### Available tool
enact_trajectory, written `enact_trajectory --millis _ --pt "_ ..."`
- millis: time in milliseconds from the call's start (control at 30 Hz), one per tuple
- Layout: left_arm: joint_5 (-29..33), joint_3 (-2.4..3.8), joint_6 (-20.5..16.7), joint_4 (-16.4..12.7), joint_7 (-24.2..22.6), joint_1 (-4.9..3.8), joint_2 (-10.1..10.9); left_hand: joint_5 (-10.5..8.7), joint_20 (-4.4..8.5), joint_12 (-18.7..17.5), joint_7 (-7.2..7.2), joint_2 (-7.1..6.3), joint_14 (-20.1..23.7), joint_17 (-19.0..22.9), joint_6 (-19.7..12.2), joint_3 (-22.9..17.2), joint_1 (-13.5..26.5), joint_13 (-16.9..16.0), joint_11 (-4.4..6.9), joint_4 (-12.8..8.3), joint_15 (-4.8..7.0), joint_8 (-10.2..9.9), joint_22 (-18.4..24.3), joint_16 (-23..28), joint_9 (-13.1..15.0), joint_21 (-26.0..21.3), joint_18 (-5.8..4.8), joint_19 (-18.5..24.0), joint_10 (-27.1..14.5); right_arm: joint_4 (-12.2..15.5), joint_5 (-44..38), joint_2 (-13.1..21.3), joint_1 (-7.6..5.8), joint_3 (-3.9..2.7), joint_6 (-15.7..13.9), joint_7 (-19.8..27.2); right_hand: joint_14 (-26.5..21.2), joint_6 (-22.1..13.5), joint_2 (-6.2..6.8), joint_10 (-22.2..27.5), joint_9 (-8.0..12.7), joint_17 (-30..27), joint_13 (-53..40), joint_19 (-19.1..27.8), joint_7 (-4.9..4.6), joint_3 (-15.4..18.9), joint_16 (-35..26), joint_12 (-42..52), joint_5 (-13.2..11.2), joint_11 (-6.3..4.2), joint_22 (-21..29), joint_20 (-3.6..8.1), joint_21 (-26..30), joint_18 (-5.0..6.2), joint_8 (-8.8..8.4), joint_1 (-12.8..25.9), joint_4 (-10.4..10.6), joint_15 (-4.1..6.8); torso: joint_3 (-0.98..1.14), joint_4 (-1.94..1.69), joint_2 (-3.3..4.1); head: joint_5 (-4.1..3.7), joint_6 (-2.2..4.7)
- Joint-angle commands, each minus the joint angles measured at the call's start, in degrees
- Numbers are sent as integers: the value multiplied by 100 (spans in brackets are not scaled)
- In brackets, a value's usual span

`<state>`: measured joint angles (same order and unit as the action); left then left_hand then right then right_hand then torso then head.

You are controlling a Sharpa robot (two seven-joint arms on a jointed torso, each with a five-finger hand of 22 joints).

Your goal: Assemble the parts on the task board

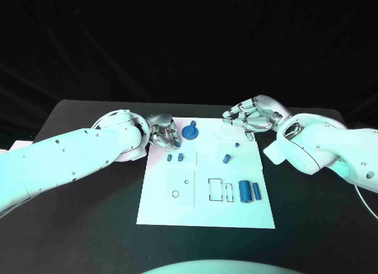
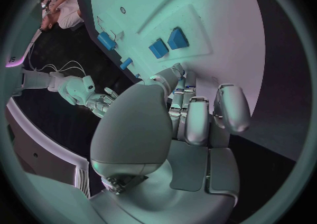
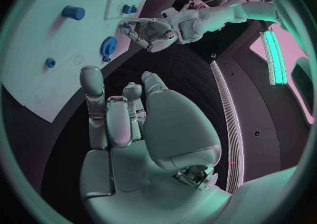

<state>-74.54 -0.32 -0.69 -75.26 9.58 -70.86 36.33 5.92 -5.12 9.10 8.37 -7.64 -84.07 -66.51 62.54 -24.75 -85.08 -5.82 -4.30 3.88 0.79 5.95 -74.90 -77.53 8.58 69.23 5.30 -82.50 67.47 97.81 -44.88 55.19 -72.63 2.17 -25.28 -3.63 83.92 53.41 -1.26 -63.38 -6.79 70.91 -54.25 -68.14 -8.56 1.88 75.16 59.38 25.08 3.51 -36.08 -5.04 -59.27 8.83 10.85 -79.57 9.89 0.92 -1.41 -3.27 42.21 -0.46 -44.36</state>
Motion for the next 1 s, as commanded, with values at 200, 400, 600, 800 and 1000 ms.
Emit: enact_trajectory --millis 200,400,600,800,1000 --pt "-48 0 57 -11 15 2 4 1 -48 -82 48 -23 -56 21 -72 -64 94 11 -49 -20 -73 -80 -132 22 -34 2 -79 11 -31 -1 -26 -2 4 0 65 30 160 -22 -46 -6 7 4 -2 9 -2 2 -13 27 21 4 -7 8 18 53 39 33 33 2 1 2 -1 5 -5" --pt "-23 0 49 -11 16 2 1 3 -88 -158 103 -116 -43 59 -418 -109 187 15 -94 -16 -115 -251 -137 20 -156 -17 -74 25 -69 -7 -26 -4 4 0 75 18 160 -23 -42 8 8 -2 24 10 2 1 -20 14 43 1 10 8 30 55 41 44 57 3 4 3 -1 7 -11" --pt "-13 0 66 2 55 2 8 -1 -108 -201 130 -174 -33 90 -620 -135 239 16 -118 -12 -130 -250 -134 22 -239 -39 -68 37 -91 -20 -27 0 4 0 95 -17 159 -24 -41 22 9 -8 42 13 2 2 -25 -1 43 1 18 8 35 57 41 44 58 3 4 4 1 6 -15" --pt "20 0 64 15 87 2 36 -1 -118 -216 162 -195 -27 108 -665 -143 255 15 -137 -12 -143 -244 -129 26 -265 -54 -65 44 -97 -84 -143 21 4 0 205 -194 36 -69 -37 692 22 -357 1086 240 -7 -70 -357 -1007 54 2 537 6 399 137 31 -21 119 -1 2 4 -3 8 -17" --pt "289 1 5 -18 61 1 193 4 -126 -227 171 -188 -22 123 -631 -172 237 14 -145 -28 -152 -216 -120 29 -271 -74 -61 52 -103 -323 -791 49 3 0 524 -314 -87 0 80 795 32 -865 2143 320 -43 -421 -909 -2319 -253 11 910 18 761 176 31 -489 -17 -8 -2 11 -14 -12 2"
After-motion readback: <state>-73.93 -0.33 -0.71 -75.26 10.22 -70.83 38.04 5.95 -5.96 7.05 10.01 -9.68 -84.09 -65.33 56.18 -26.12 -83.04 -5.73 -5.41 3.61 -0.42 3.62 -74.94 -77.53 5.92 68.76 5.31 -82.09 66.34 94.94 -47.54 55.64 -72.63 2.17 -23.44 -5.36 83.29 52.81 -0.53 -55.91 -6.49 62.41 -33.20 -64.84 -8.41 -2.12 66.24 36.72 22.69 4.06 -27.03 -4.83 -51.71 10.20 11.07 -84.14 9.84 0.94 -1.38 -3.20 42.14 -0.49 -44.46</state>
